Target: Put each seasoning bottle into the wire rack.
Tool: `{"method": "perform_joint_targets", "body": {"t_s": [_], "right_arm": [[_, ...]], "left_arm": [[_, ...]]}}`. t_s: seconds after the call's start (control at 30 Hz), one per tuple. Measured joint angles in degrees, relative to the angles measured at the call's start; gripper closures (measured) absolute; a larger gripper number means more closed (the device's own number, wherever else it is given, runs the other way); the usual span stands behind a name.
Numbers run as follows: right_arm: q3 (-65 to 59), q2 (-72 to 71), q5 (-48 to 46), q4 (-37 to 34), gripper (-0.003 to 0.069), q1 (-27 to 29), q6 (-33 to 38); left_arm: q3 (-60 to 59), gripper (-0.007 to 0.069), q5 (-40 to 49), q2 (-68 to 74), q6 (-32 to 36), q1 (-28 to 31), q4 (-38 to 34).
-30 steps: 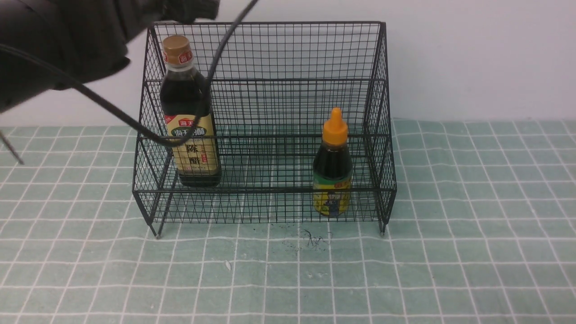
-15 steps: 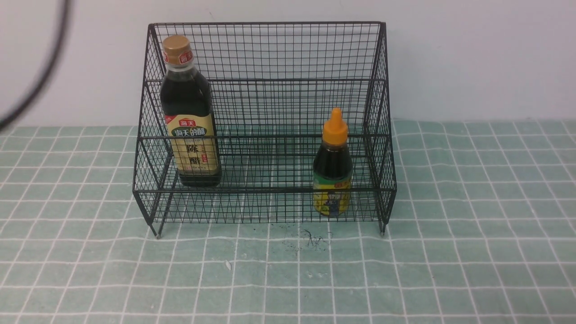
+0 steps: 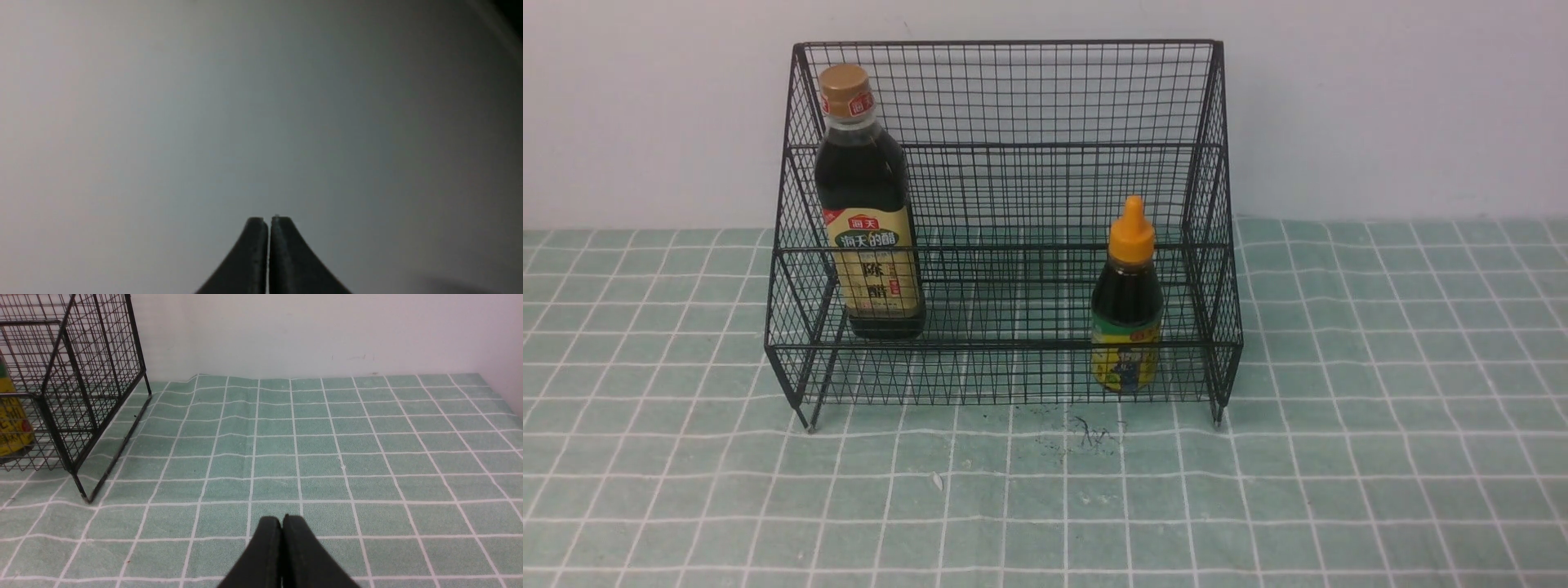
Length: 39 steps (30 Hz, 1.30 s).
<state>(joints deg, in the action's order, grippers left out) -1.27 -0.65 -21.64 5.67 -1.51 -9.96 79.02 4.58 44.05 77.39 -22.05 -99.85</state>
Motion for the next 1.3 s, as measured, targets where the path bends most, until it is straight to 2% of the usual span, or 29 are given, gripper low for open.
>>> {"method": "perform_joint_targets", "body": {"t_s": [0.17,0.2,0.23,0.33,0.37,0.4,0.43,0.47,0.5,0.53,0.6,0.7,0.9,1.1,1.13,1.17,1.23,1.27,1.3], "right_arm": [[0.0,0.0,0.0,0.0,0.0671,0.0,0.0],[0.0,0.0,0.0,0.0,0.0671,0.0,0.0],[0.0,0.0,0.0,0.0,0.0671,0.0,0.0],[0.0,0.0,0.0,0.0,0.0671,0.0,0.0],[0.0,0.0,0.0,0.0,0.0671,0.0,0.0],[0.0,0.0,0.0,0.0,0.0671,0.0,0.0],[0.0,0.0,0.0,0.0,0.0671,0.0,0.0],[0.0,0.0,0.0,0.0,0.0671,0.0,0.0],[0.0,0.0,0.0,0.0,0.0671,0.0,0.0],[0.0,0.0,0.0,0.0,0.0671,0.0,0.0],[0.0,0.0,0.0,0.0,0.0671,0.0,0.0],[0.0,0.0,0.0,0.0,0.0671,0.0,0.0],[0.0,0.0,0.0,0.0,0.0671,0.0,0.0],[0.0,0.0,0.0,0.0,0.0671,0.0,0.0],[0.0,0.0,0.0,0.0,0.0671,0.0,0.0],[0.0,0.0,0.0,0.0,0.0671,0.0,0.0],[0.0,0.0,0.0,0.0,0.0671,0.0,0.0],[0.0,0.0,0.0,0.0,0.0671,0.0,0.0],[0.0,0.0,0.0,0.0,0.0671,0.0,0.0]], "left_arm": [[-2.8,0.0631,15.6,-2.3,-12.7,0.0,1.2],[-3.0,0.0631,17.2,-2.3,-13.3,0.0,1.4],[-4.0,0.0631,23.0,-2.5,-18.4,0.0,4.4],[-5.3,0.0631,32.2,-2.7,-24.2,0.0,14.1],[-5.8,0.0631,39.7,-2.9,-26.3,0.0,23.3],[-5.9,0.0631,42.9,-2.9,-26.7,0.0,29.4],[-5.9,0.0631,44.4,-2.9,-26.8,0.0,30.6],[-6.1,0.0631,49.1,-3.2,-27.4,0.0,39.9],[-6.2,0.0631,49.5,-3.3,-27.5,0.0,40.8],[-6.3,0.0631,51.3,-3.8,-28.2,0.0,46.1],[-6.3,0.0631,51.9,-4.6,-28.6,0.0,51.2],[-6.3,0.0631,52.2,-5.1,-28.7,0.0,54.8],[-6.3,0.0631,51.9,-5.1,-29.1,0.0,56.0],[-6.3,0.0631,45.4,-5.1,-31.5,0.0,58.8],[-6.3,0.0631,43.0,-5.1,-34.5,0.0,60.9],[-6.3,0.0631,42.8,-5.1,-34.5,0.0,60.9],[-6.4,0.0631,39.9,-5.1,-41.5,0.0,66.3],[-6.5,0.0631,39.8,-5.1,-42.1,0.0,66.8],[-6.9,0.0631,39.0,-5.2,-45.4,0.0,70.2]]}}
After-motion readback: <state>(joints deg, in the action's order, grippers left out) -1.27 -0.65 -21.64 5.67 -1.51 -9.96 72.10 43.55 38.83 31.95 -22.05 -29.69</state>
